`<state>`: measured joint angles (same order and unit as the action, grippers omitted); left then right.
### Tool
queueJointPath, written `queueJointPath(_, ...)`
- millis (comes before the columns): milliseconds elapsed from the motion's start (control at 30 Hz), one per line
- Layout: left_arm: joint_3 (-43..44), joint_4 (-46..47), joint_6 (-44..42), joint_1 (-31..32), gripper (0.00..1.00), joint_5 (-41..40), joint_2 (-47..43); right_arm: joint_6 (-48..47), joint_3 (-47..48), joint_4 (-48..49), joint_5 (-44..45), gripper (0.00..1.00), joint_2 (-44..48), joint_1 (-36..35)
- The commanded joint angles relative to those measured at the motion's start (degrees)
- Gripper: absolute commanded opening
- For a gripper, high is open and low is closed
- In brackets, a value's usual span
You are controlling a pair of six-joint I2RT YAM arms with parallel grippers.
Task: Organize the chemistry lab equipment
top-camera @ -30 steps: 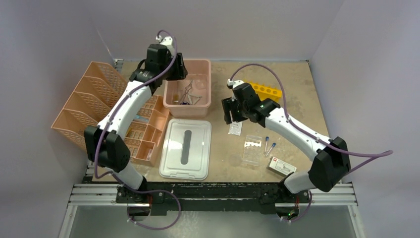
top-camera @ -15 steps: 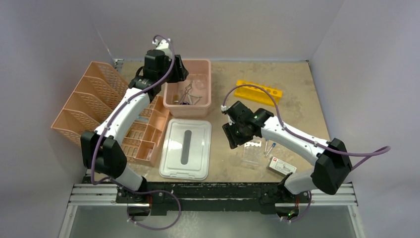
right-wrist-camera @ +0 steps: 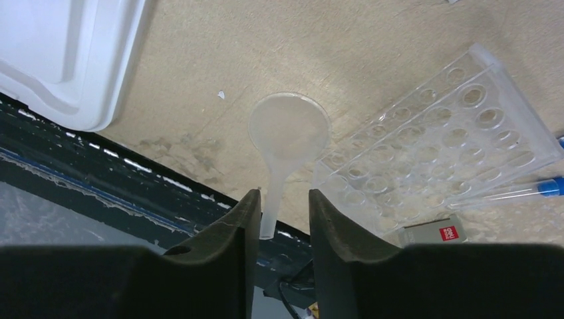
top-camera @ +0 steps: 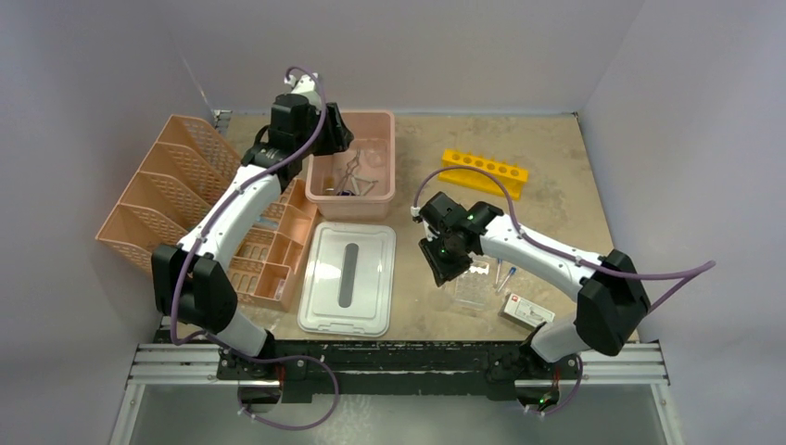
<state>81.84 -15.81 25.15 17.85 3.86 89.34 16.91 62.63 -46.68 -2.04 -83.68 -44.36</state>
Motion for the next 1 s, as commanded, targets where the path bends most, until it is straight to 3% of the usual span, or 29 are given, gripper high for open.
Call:
queueJointPath(0,0.1,2.0,0.7,-0.3,0.5,-0.1,-2.4,-1.0,1.1,-1.8,-1.7,0.33,0.0,-0.5)
queueJointPath(467,-2.9,1.8,-0.1,-0.3,0.5,-2.3,-5.4,-1.6,0.3,-3.1,-5.1,0.3,-0.8,-1.0)
queueJointPath(600,-3.7,1.5,0.0,-0.3,0.5,-2.5,-6.1,-1.1,-0.1,-3.2,-5.2,0.25,-0.3,-1.5)
queueJointPath(833,-4.4,1.4,0.3,-0.3,0.5,-2.6,-7.1,-0.4,-1.1,-3.1,-5.1,0.27,0.6,-2.1)
queueJointPath(967,-4.8,1.4,0.6,-0.3,0.5,-2.6,-7.6,-0.1,-1.0,-3.1,-4.0,0.11,1.2,-2.4)
